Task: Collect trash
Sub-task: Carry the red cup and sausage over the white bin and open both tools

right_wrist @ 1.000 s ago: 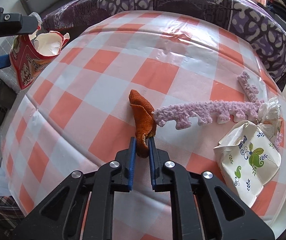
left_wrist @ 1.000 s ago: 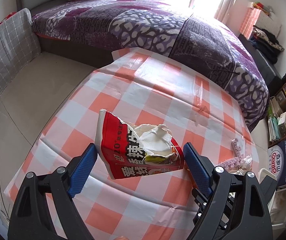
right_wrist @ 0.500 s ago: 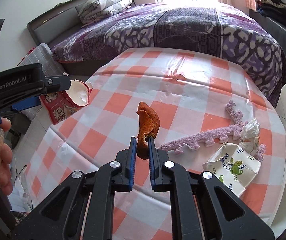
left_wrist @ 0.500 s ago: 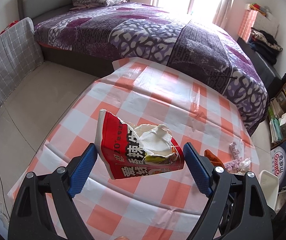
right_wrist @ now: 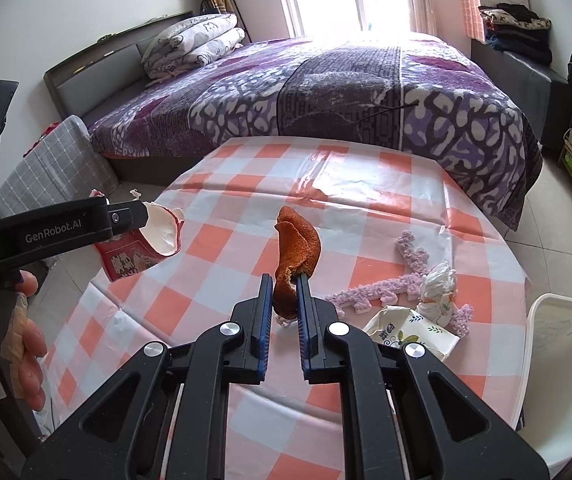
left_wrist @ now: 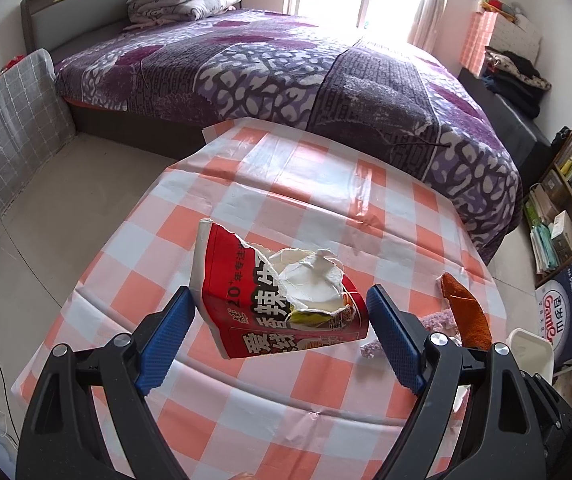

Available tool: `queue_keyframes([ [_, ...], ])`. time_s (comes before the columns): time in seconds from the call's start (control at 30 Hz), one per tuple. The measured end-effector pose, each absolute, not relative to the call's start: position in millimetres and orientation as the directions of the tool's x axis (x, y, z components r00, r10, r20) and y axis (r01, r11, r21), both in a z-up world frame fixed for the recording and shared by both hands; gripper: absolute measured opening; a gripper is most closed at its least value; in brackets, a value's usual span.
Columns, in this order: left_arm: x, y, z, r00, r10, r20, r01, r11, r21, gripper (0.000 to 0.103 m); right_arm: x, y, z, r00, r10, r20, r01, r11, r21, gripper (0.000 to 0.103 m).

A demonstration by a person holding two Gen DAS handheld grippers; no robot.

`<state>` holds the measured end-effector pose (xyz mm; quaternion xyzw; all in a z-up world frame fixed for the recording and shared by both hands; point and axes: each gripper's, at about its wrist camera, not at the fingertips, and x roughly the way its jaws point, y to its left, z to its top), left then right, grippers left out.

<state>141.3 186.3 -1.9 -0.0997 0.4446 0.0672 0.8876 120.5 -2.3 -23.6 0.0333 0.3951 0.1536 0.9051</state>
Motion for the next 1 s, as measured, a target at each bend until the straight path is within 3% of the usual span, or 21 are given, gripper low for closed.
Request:
queue_keyframes([
  [0.5, 138.7, 126.3, 12.1, 0.623, -0.021, -0.782, -0.120, 0.985, -0.123, 0.085, 108.1, -67.2, -1.2, 0.709, 0.232, -0.666, -0.140, 0.972, 0.189, 0.011],
  [1.0, 133.6, 65.5, 14.8, 0.626, -0.063, -0.777, -0.017, 0.995, -0.095, 0.085, 99.0, -162.3, 10.3, 0.745, 0.098, -0.660, 0.102, 0.961, 0.257, 0.011],
])
